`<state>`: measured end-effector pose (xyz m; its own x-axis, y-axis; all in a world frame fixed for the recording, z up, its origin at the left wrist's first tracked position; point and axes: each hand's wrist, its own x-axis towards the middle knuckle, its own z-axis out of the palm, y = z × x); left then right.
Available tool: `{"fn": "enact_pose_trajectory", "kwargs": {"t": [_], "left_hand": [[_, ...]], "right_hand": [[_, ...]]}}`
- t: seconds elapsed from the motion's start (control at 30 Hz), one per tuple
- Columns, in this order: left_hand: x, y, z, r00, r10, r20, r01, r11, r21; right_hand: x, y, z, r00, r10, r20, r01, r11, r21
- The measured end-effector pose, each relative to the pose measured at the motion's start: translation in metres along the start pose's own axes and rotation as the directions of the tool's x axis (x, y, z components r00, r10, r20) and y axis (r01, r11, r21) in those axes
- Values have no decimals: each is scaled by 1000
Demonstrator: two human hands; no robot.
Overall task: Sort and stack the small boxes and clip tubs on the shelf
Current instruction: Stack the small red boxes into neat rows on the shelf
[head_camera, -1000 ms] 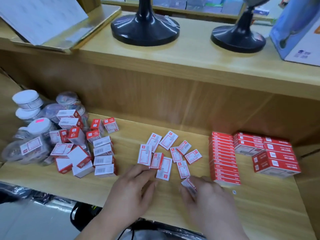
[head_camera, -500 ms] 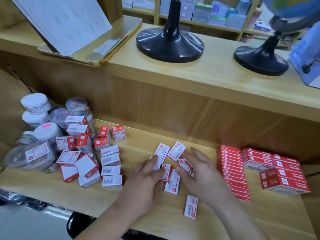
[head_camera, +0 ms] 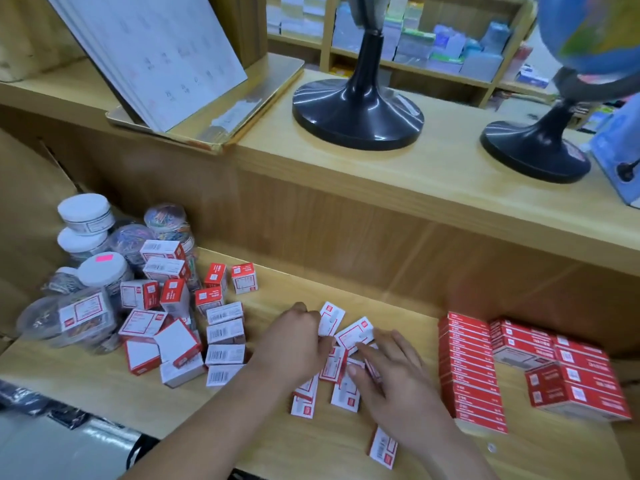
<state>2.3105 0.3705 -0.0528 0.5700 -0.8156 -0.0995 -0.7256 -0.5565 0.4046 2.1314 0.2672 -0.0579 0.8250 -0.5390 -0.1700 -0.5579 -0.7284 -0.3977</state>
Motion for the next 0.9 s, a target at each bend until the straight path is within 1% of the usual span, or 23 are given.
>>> {"fn": "enact_pose_trajectory", "kwargs": {"t": [0.1,0.13,0.17,0.23,0.3,0.33,0.4,0.47,0.57,0.63,0.7,0.73,0.8,0.9], "left_hand": [[8,-5,6,999,-36,39,39,996,-76],[9,-6,7,999,-43,32,46,995,-93],[9,-6,7,999,-45,16,47,993,-106],[9,-7,8,998,-53,-22,50,990,-134],[7,-7,7,997,-71,-30,63,976,-208],[6,-6,7,997,-69,-22,61,962,-266],[2,-6,8,998,-66,-23,54,935,-352],[-6,-8,8,992,-91,-86,54,928,-368],[-19,-11,3,964,-99,-248,-8,917,-398],[-31,-11,-1,957,-105,-269,-36,881,-471],[-44,-8,-3,963,-101,-248,-55,832,-552],[-51,-6,-5,968,-91,-235,-64,814,-578],[-65,0,-3,976,-58,-209,-85,787,-611],[-82,12,9,985,16,-170,-123,759,-640]], "right_hand": [[8,17,-7,992,26,-126,-13,995,103],[13,20,-12,987,56,-153,-35,990,133],[20,20,-18,984,84,-159,-64,990,128],[34,14,-27,985,144,-94,-144,990,9],[45,5,-28,976,216,-19,-217,973,-82],[48,2,-25,973,233,-7,-232,968,-94],[49,-4,-19,973,229,-32,-231,971,-63],[45,-5,-15,972,220,-76,-220,975,17],[45,-10,-17,967,216,-132,-196,970,145],[45,-13,-18,965,211,-156,-170,956,239],[41,-16,-21,964,206,-168,-140,930,340],[38,-17,-25,963,204,-173,-113,897,426],[23,-16,-36,959,207,-196,-37,773,634],[-15,-5,-50,921,274,-277,66,591,804]]}}
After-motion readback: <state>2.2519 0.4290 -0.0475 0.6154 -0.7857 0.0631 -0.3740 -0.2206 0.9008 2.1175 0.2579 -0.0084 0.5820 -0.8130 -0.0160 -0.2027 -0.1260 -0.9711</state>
